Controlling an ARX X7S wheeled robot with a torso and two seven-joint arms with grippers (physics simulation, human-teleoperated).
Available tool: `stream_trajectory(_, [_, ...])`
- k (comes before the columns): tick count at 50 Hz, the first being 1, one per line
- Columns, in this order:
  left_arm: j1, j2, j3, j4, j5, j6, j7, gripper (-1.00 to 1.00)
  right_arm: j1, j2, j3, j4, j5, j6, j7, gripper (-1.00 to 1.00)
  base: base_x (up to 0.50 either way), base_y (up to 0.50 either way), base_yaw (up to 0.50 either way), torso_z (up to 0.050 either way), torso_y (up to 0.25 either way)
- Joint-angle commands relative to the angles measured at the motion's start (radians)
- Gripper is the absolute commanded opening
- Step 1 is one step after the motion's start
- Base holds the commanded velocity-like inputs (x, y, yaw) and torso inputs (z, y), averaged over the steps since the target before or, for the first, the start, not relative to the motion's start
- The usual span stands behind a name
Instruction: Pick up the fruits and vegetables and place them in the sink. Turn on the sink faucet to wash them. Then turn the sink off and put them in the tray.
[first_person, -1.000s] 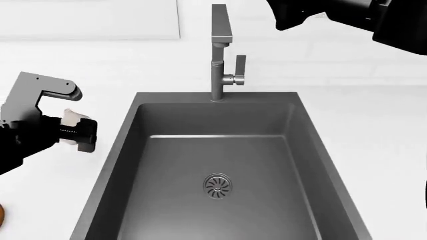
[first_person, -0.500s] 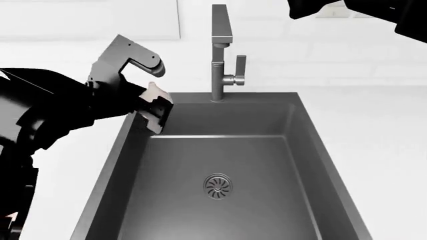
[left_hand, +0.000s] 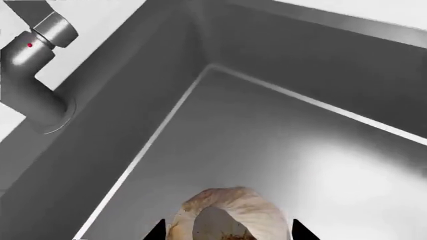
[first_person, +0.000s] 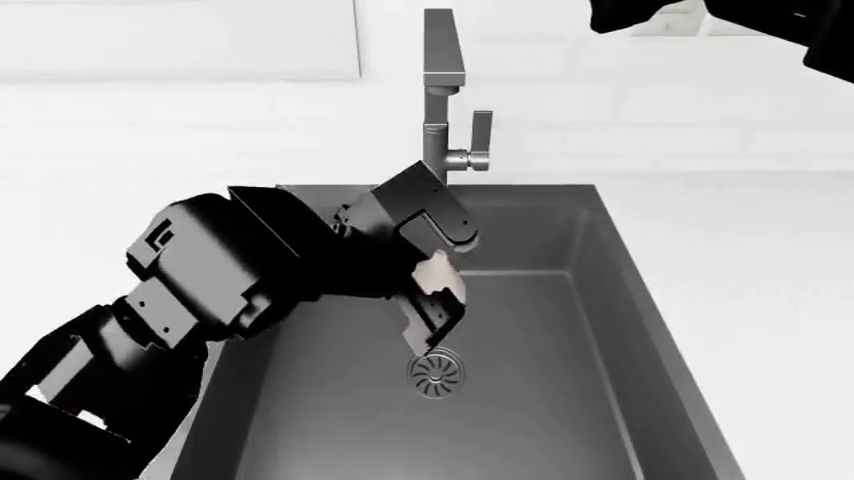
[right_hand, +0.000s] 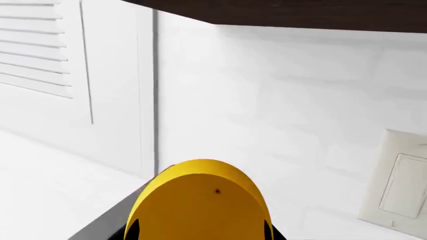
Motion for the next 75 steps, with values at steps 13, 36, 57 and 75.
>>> stream_trajectory(13, [0.11, 0.117, 0.168, -0.137, 0.039, 0.124, 0.037, -1.0, 0.01, 0.011, 0.07, -0.072, 0.07, 0.104, 0.103, -1.0, 0.0, 0.0, 0.0, 0.0, 0.0])
stream_trajectory(36, [0.139, 0.144, 0.207, -0.166, 0.055, 0.164, 0.026, 1.0, 0.003, 0.037, 0.136, -0.124, 0.175, 0.175, 0.208, -1.0, 0.0, 0.0, 0.0, 0.0, 0.0])
stream_trajectory(57, [0.013, -0.09, -0.207, -0.049, -0.085, -0.001, -0.114, 1.0, -0.047, 0.048, 0.154, -0.149, 0.24, 0.143, 0.235, -1.0, 0.0, 0.0, 0.0, 0.0, 0.0])
stream_trajectory(75, [-0.113, -0.063, -0.318, -0.463, 0.063, 0.301, -0.188, 1.0, -0.072, 0.296, -0.049, -0.2, 1.186, 0.125, 0.936, -1.0, 0.0, 0.0, 0.0, 0.0, 0.0])
